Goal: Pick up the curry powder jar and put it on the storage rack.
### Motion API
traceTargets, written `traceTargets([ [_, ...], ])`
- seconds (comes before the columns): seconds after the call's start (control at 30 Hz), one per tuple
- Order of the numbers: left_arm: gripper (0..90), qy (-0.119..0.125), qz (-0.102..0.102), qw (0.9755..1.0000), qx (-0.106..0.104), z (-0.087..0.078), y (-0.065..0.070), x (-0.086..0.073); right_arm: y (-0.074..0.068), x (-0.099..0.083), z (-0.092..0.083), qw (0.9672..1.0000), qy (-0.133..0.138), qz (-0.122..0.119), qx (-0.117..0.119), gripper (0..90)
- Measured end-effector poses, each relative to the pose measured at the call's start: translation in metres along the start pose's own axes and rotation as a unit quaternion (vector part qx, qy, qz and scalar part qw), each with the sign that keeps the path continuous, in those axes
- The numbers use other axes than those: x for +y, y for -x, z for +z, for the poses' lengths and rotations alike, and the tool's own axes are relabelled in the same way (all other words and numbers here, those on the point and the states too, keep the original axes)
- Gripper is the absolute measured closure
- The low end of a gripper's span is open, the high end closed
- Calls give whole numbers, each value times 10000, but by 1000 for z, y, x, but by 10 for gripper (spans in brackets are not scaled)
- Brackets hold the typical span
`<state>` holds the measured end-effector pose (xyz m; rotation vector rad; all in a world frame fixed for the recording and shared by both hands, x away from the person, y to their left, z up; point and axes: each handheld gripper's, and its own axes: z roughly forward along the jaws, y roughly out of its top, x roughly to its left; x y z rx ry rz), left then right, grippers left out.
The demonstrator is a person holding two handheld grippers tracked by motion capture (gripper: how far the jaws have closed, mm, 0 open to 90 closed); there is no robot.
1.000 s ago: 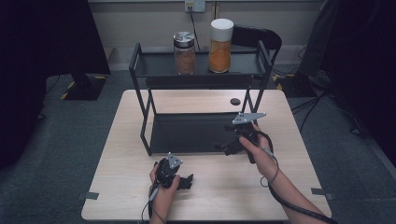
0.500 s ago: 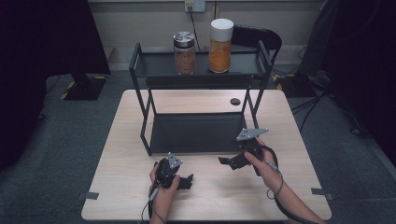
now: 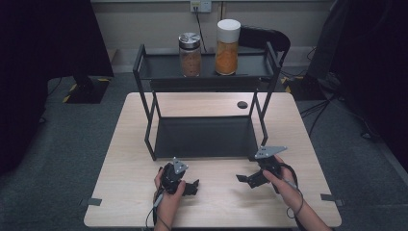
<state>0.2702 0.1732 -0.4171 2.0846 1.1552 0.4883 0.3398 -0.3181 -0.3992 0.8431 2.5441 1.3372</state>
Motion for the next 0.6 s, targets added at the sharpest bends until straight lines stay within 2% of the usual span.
traceTargets([
  [0.33,1,-1,-5,10000,5,0,0,0,-9,-19,-12,9989,-242,-329,-237,19],
  [0.53,1,1,-22,10000,16,0,1,0,-16,-28,-10,9972,-418,-463,-406,20],
  [0.57,1,0,-22,10000,17,0,1,0,-17,-26,-9,9964,-531,-489,-435,21],
  [0.6,1,1,-25,10000,16,0,1,0,-19,-26,-9,9961,-531,-526,-461,21],
])
